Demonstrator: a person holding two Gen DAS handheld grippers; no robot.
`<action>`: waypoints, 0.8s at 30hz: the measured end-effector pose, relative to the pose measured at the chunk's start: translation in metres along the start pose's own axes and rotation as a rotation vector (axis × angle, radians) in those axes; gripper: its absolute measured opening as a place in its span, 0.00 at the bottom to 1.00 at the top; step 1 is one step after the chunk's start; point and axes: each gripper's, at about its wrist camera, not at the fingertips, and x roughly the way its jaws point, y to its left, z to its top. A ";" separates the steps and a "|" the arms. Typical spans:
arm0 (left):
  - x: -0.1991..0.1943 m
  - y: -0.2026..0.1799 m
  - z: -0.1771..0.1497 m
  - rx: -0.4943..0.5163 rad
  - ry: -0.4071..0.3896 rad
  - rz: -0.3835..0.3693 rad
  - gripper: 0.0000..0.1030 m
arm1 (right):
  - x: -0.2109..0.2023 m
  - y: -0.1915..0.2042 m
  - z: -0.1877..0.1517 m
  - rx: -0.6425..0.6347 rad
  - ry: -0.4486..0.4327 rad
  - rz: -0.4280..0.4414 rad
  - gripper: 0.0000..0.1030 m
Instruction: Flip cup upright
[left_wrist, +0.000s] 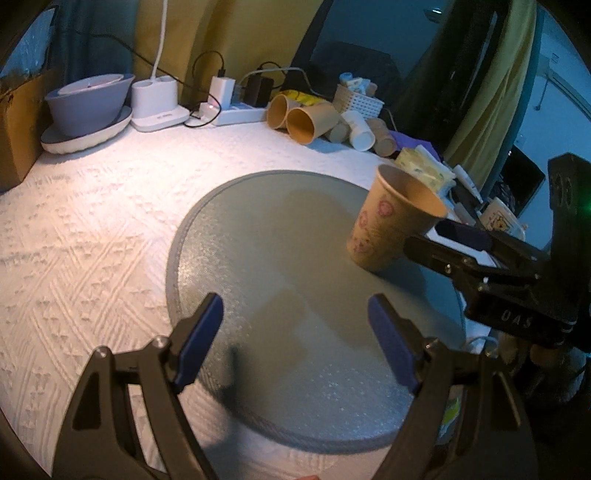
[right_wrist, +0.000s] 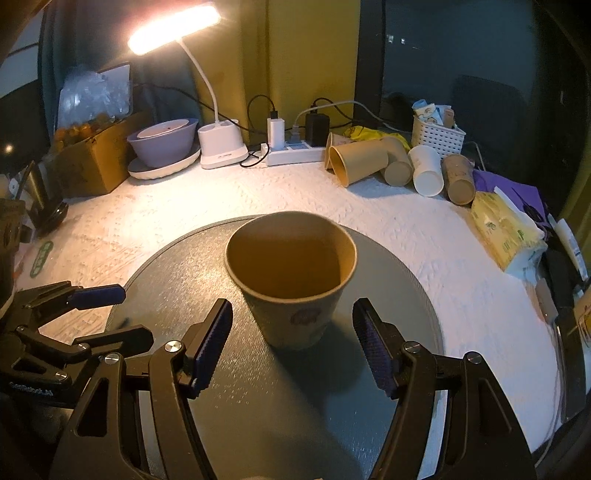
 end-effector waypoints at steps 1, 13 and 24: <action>-0.002 -0.001 -0.001 0.003 -0.005 0.002 0.80 | -0.002 0.000 -0.001 0.000 -0.001 0.000 0.69; -0.027 -0.019 -0.009 0.047 -0.057 -0.001 0.80 | -0.031 0.006 -0.016 0.003 -0.029 -0.002 0.69; -0.064 -0.043 -0.013 0.123 -0.158 0.003 0.86 | -0.064 0.010 -0.024 0.004 -0.081 -0.021 0.69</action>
